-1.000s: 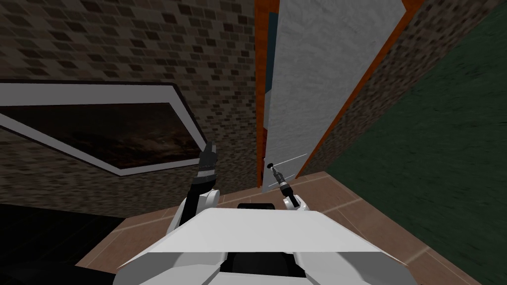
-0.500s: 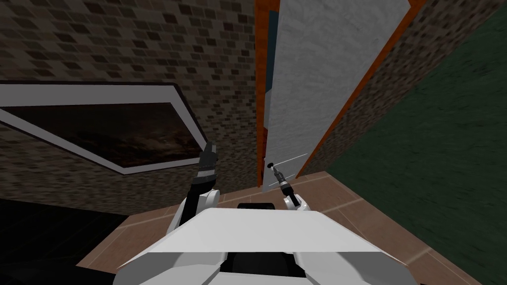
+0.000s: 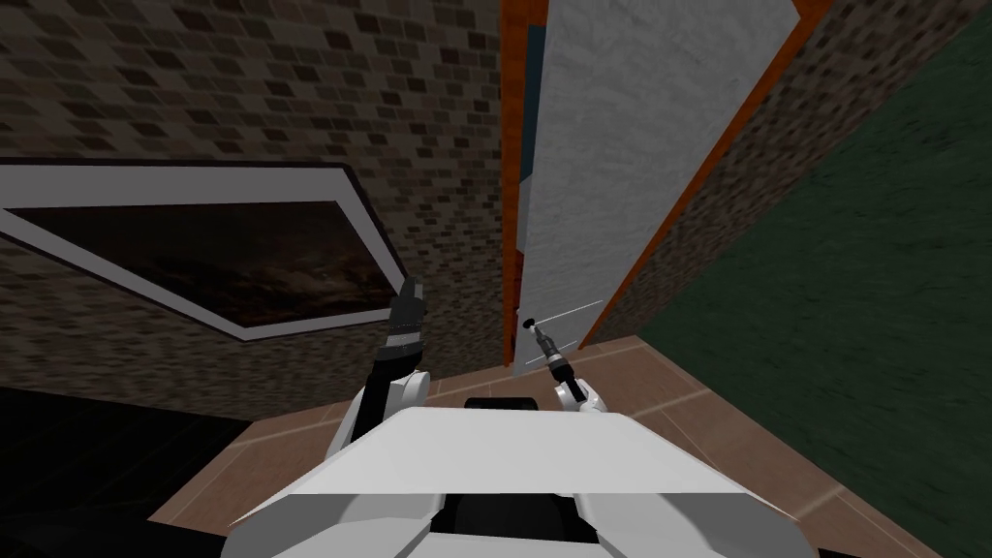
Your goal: Pull the door open
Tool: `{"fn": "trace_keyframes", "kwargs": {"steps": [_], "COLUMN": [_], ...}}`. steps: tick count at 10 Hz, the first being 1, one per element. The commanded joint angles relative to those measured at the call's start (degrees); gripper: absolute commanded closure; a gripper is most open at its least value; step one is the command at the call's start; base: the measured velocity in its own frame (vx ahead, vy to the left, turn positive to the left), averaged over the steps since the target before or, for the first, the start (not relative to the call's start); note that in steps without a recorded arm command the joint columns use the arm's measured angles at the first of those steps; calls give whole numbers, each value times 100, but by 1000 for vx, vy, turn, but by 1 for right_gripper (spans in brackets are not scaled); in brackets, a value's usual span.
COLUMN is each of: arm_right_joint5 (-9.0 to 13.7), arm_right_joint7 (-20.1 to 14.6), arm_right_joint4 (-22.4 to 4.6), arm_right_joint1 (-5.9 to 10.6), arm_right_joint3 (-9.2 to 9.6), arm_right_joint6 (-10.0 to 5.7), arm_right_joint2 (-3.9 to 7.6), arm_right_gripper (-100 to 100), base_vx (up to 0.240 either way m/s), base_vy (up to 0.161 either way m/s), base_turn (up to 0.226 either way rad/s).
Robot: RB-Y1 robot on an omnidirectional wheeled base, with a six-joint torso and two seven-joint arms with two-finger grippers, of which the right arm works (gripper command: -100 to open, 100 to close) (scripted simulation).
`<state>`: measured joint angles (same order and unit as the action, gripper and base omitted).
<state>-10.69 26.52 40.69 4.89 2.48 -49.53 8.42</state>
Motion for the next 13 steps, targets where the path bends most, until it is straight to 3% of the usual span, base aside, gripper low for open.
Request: {"fn": "trace_keyframes", "kwargs": {"steps": [1,13], "arm_right_joint5": [64,644], "arm_right_joint7": [-189,-1767], "arm_right_joint4": [-6,-63], "arm_right_joint1": [2,21], "arm_right_joint3": [7,73], "arm_right_joint6": [2,22], "arm_right_joint2": [10,96], "arm_right_gripper": [100,100], "base_vx": [-16,-46], "base_vy": [-22,-16], "base_turn": [37,96]}}
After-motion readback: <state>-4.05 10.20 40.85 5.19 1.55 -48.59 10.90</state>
